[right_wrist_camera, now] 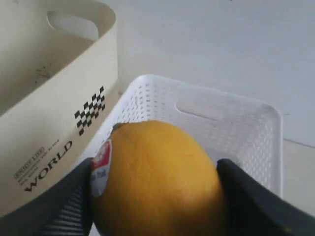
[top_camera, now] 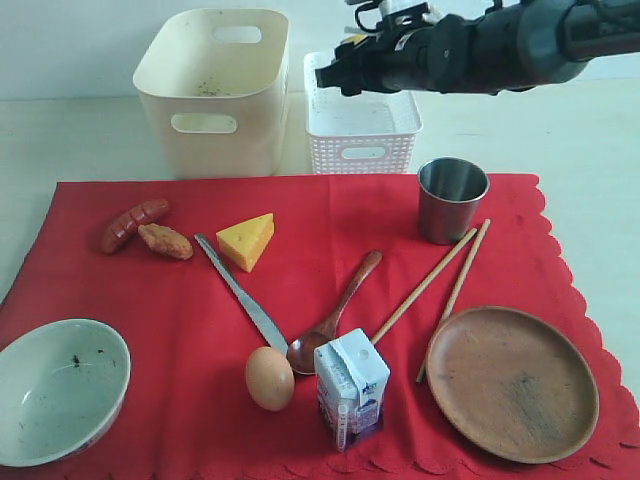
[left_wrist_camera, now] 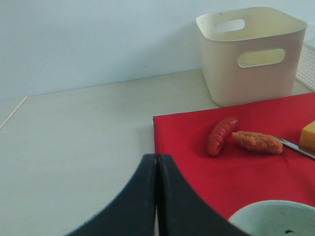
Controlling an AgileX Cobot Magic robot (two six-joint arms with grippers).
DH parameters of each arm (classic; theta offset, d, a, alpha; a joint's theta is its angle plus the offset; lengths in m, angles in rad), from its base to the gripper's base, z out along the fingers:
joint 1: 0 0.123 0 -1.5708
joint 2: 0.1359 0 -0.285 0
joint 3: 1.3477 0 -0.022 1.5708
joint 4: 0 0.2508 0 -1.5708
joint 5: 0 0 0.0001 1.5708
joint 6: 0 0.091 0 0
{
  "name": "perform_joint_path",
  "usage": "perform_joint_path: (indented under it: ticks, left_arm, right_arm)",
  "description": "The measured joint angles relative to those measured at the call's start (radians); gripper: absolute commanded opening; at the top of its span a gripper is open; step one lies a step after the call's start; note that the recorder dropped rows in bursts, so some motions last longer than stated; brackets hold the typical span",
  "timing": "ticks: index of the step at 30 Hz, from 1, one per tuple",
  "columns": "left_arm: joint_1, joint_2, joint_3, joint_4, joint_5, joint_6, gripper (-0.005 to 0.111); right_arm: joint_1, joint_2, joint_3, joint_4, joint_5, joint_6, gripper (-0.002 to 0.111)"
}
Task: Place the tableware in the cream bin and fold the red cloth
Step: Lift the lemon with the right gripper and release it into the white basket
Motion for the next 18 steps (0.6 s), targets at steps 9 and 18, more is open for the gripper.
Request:
perform_joint_path:
  ticks: [9, 18]
  left_arm:
    - [0.0, 0.0, 0.0, 0.0, 0.0, 0.0, 0.0]
    - [0.0, 0.0, 0.0, 0.0, 0.0, 0.0, 0.0]
  right_arm:
    - [0.0, 0.103, -0.053, 0.0, 0.0, -0.002, 0.048]
    - [0.0, 0.106, -0.057, 0.0, 0.0, -0.044, 0.048]
